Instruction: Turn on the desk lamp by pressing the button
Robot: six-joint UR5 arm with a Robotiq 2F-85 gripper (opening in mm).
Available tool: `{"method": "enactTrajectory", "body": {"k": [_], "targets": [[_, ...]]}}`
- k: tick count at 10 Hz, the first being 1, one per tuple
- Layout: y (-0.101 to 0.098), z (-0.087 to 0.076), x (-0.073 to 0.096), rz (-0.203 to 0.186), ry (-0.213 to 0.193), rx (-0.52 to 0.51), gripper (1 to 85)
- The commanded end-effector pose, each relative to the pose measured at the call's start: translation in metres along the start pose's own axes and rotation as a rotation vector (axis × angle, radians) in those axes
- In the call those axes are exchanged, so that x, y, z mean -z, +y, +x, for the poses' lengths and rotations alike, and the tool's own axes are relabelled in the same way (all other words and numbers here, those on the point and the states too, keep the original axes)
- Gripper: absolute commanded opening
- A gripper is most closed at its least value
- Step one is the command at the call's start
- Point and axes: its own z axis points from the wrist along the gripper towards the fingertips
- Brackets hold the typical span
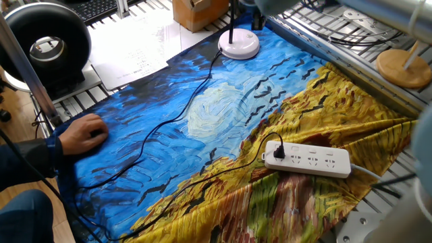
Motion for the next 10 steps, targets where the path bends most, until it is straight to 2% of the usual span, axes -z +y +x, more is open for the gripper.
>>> {"method": "enactTrajectory", "body": {"k": [1,2,3,4,6,7,8,10], "targets": [[-0.032,-0.007,-0.079,0.131,-0.133,0.105,1.3],[-0.042,-0.011,-0.097,0.145,-0.166,0.151,1.3],[-0.048,-0.013,-0.108,0.133,-0.18,0.195,1.3],[-0.046,-0.014,-0.111,0.111,-0.172,0.204,1.3],[-0.044,-0.019,-0.106,0.125,-0.147,0.19,1.3],[-0.043,-0.024,-0.104,0.129,-0.147,0.186,1.3],[-0.049,-0.025,-0.103,0.154,-0.148,0.214,1.3],[-0.049,-0.024,-0.103,0.154,-0.146,0.219,1.3]]}}
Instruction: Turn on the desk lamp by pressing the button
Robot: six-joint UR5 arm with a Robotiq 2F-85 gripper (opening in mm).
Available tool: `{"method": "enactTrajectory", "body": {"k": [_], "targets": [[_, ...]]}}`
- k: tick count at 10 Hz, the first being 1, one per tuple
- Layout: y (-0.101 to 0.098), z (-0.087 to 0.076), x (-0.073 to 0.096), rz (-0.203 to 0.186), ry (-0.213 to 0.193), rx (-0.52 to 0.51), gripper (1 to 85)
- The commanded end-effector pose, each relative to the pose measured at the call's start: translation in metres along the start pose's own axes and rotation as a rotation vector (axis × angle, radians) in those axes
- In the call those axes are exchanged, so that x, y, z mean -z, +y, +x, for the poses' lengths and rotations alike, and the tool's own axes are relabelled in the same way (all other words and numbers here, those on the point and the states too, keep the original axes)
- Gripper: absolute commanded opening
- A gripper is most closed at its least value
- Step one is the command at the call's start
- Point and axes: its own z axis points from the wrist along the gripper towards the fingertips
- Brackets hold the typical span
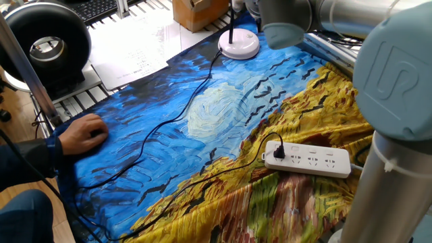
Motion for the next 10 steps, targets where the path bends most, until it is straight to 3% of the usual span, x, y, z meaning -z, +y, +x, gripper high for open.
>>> {"method": "enactTrajectory", "body": {"k": [1,3,5,6,7,10], "targets": [[-0.003,0.0,-0.003,0.012,-0.002,0.008,1.3],[-0.006,-0.004,-0.003,0.021,-0.019,0.016,1.3],[0.002,0.002,-0.003,-0.011,0.006,-0.005,1.3],[0.008,0.01,-0.003,-0.031,0.035,-0.052,1.3],[0.003,0.021,-0.002,-0.012,0.077,-0.067,1.3],[0.014,0.042,0.001,-0.047,0.161,-0.114,1.3]]}}
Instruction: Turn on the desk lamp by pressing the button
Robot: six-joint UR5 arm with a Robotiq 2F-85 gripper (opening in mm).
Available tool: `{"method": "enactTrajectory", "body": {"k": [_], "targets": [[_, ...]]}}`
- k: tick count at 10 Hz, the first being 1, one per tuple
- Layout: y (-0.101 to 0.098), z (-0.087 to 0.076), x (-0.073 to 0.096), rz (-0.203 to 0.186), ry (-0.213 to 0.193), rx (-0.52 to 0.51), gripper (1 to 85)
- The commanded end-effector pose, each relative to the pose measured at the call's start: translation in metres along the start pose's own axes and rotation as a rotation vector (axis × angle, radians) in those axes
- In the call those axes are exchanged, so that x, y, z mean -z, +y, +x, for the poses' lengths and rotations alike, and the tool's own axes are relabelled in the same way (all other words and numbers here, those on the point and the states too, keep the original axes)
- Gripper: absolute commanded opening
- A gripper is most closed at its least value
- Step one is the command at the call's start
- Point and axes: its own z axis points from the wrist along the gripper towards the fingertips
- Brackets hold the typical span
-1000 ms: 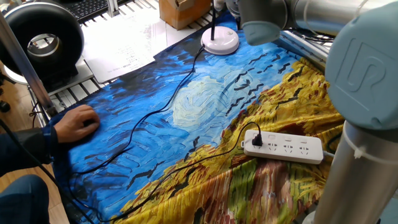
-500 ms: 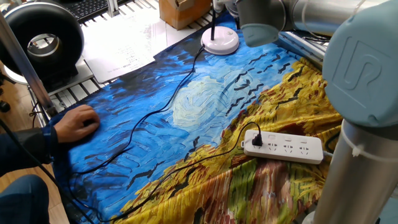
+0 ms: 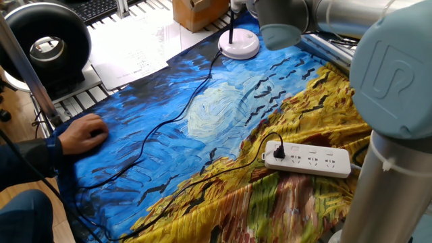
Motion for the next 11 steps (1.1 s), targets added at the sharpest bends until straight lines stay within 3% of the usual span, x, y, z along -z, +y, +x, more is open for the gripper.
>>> {"method": "enactTrajectory", "body": {"k": [1,3,5,8,11], "targets": [[0.0,0.021,0.0,-0.002,0.074,-0.056,1.3],[-0.008,0.014,0.0,0.029,0.044,-0.034,1.3],[-0.007,-0.005,-0.003,0.027,-0.019,0.013,1.3],[-0.009,-0.026,-0.025,0.07,-0.058,0.059,1.3],[-0.01,-0.034,-0.04,0.081,-0.083,0.095,1.3]]}}
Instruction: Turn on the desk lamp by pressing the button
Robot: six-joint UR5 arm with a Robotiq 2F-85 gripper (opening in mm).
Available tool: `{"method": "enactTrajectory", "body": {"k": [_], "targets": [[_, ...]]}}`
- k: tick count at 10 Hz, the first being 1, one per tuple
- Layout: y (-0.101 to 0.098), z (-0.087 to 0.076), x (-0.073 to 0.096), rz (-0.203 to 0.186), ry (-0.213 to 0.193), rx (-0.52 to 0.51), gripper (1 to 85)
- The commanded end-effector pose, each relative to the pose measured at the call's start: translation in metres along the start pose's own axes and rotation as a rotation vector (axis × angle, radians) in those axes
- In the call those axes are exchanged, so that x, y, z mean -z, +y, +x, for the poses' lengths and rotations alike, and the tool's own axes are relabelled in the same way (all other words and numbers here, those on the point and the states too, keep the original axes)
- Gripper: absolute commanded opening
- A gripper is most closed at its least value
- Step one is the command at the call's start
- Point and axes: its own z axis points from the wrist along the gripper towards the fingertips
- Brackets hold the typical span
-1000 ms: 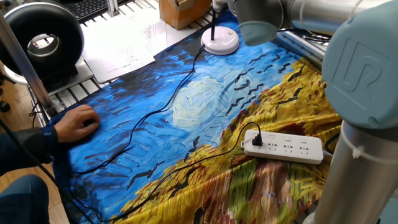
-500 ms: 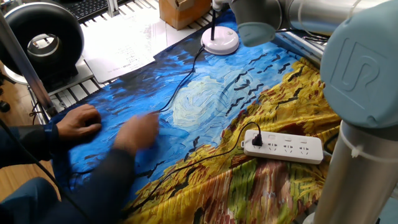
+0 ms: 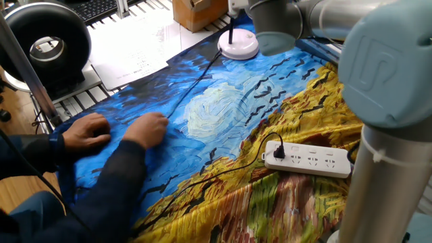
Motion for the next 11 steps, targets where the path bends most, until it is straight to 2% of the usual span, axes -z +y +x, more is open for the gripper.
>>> {"method": "enactTrajectory", "body": {"k": [1,4,5,6,9,10,11], "targets": [[0.004,-0.008,-0.014,-0.001,-0.025,0.01,1.3],[0.028,-0.001,0.008,-0.06,0.032,-0.091,1.3],[0.05,-0.001,0.019,-0.126,0.029,-0.159,1.3],[0.058,-0.002,0.028,-0.159,0.018,-0.183,1.3],[0.095,-0.017,0.048,-0.329,-0.023,-0.32,1.3],[0.096,-0.023,0.05,-0.354,-0.037,-0.342,1.3],[0.09,-0.029,0.05,-0.358,-0.056,-0.346,1.3]]}}
